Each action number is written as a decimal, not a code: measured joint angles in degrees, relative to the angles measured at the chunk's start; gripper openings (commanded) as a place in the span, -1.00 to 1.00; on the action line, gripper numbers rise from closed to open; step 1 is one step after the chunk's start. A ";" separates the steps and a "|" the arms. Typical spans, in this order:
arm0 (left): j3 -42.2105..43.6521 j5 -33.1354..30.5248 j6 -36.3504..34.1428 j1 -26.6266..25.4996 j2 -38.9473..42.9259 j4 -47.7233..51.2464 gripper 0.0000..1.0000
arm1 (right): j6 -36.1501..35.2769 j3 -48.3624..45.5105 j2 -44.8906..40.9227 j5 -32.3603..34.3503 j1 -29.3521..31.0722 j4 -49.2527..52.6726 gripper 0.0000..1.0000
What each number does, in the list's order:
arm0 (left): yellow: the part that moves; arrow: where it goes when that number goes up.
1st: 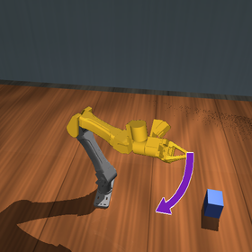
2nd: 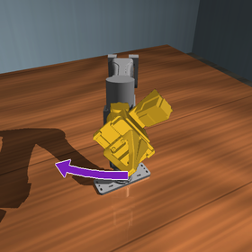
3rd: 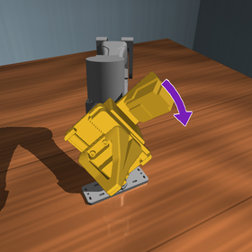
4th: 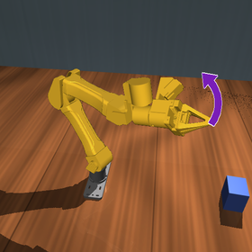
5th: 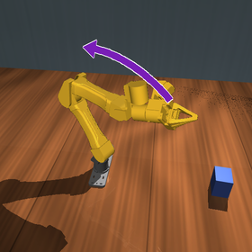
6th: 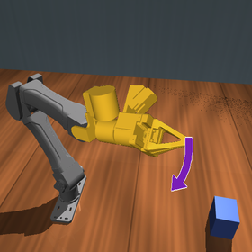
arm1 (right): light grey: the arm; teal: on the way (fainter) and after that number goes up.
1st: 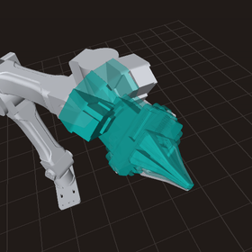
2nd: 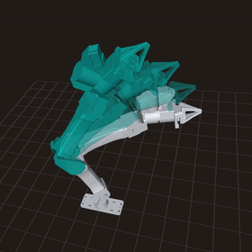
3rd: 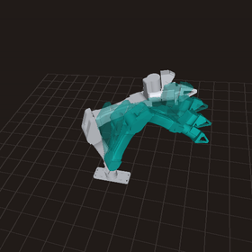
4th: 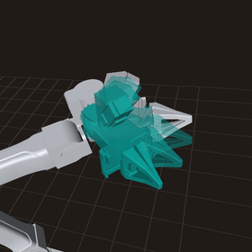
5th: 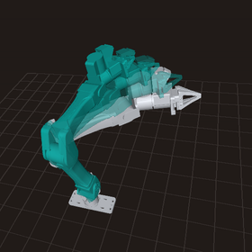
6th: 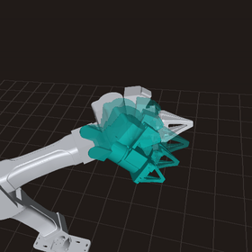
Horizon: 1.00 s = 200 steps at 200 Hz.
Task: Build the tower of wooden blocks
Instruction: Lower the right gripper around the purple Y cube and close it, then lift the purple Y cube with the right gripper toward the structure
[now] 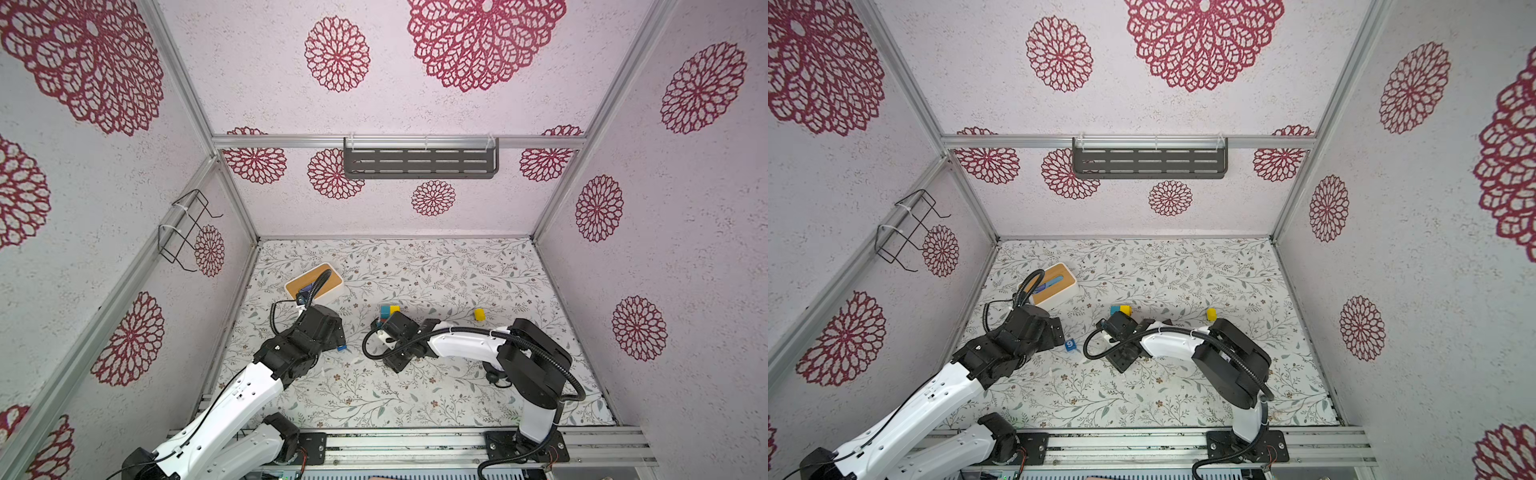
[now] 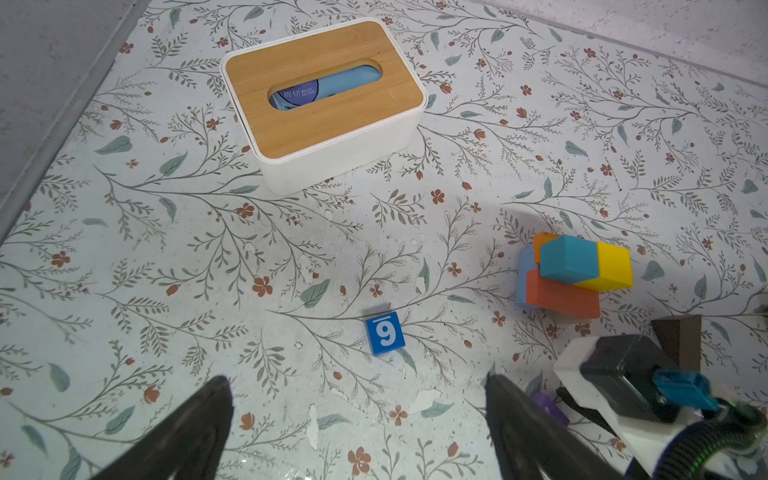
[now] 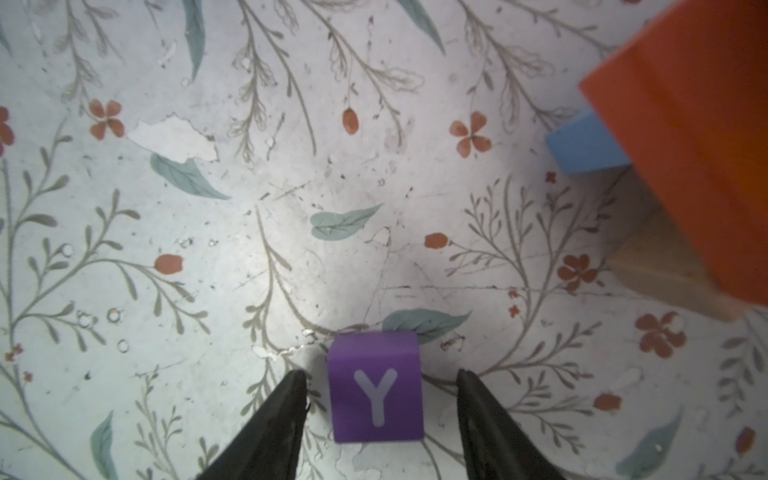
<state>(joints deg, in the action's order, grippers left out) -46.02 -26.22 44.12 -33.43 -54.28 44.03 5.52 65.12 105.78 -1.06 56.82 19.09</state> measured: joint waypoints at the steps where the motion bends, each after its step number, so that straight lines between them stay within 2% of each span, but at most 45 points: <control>1: 0.00 0.00 -0.02 0.00 0.00 -0.02 0.95 | 0.00 0.02 0.04 0.02 0.00 0.00 0.16; 107: 0.07 0.44 -0.04 0.61 1.36 -0.37 0.95 | 0.04 0.79 0.42 2.19 0.13 0.66 -0.25; 200: 0.07 1.97 -0.13 0.72 4.20 -0.37 0.95 | 1.70 6.21 -2.89 3.93 0.63 7.23 -0.27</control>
<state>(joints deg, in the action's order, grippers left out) -45.95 -24.25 43.99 -32.71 -50.09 43.66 7.22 71.33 102.89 2.87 57.45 26.33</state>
